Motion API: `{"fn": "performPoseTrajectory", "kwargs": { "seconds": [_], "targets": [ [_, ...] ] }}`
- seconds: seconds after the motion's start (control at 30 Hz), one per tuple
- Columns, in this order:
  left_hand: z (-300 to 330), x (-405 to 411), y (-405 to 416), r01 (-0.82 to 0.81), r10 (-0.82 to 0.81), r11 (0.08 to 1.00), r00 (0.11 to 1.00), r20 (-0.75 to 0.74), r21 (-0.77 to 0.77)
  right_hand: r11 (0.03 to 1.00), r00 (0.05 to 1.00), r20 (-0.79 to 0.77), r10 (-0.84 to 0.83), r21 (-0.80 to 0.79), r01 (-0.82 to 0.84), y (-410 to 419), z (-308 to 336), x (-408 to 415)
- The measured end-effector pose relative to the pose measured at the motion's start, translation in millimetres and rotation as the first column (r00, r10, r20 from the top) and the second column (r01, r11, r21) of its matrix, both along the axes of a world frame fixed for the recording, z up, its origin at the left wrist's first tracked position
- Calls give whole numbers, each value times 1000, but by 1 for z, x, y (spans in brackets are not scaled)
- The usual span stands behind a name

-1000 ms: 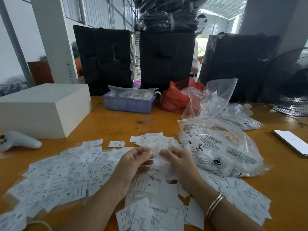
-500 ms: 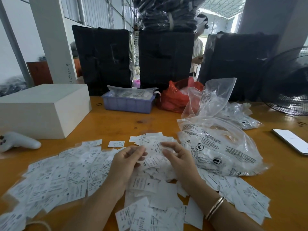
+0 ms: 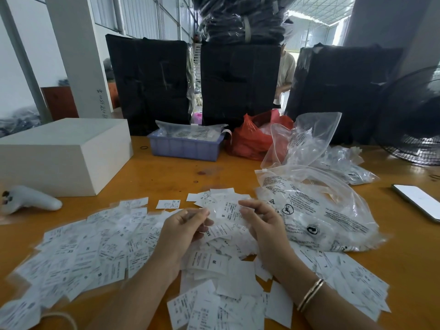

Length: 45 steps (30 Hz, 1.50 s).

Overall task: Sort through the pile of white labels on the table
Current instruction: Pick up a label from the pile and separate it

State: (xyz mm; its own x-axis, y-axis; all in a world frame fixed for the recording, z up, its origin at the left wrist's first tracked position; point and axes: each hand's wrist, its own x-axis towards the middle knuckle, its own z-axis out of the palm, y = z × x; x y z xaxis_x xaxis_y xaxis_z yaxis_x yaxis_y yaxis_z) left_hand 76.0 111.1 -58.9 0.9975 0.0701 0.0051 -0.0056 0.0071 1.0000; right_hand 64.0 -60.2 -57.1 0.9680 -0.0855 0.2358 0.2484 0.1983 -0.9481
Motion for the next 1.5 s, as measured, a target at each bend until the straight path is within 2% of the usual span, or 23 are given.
{"fn": "performPoseTrajectory", "kwargs": {
  "seconds": [0.2, 0.4, 0.67, 0.83, 1.03, 1.2, 1.4, 1.5],
  "targets": [
    [-1, -1, 1, 19, -19, 1000, 1000, 10, 20, 981, 994, 42, -100, -160, 106, 3, -4, 1],
    [-2, -1, 1, 9, -9, 1000, 1000, 16, 25, 963, 998, 38, -53, -263, 62, 5, -4, -1],
    [-2, -5, -2, -13, 12, 1000, 999, 37, 5, 946, 998, 57, -30, -321, 47, 7, -2, -2],
    [1, -8, -5, 47, -53, 996, 995, 85, 75, 949, 996, 67, -55, -307, 73, 6, -3, -1],
    [-3, -2, 1, -6, 7, 1000, 998, 55, -10, 945, 996, 78, -43, -320, 66, 4, -4, -1],
    [-4, -5, -5, -40, 40, 999, 996, 77, -7, 935, 998, 60, -9, -352, 29, 6, -5, -2],
    [1, -10, -6, 118, -121, 993, 988, 91, 30, 941, 995, 70, -68, -328, 87, 5, -5, 0],
    [0, -9, -6, 63, -66, 997, 994, 86, 39, 950, 995, 51, -90, -296, 101, 2, -6, 1]
  ]
}}
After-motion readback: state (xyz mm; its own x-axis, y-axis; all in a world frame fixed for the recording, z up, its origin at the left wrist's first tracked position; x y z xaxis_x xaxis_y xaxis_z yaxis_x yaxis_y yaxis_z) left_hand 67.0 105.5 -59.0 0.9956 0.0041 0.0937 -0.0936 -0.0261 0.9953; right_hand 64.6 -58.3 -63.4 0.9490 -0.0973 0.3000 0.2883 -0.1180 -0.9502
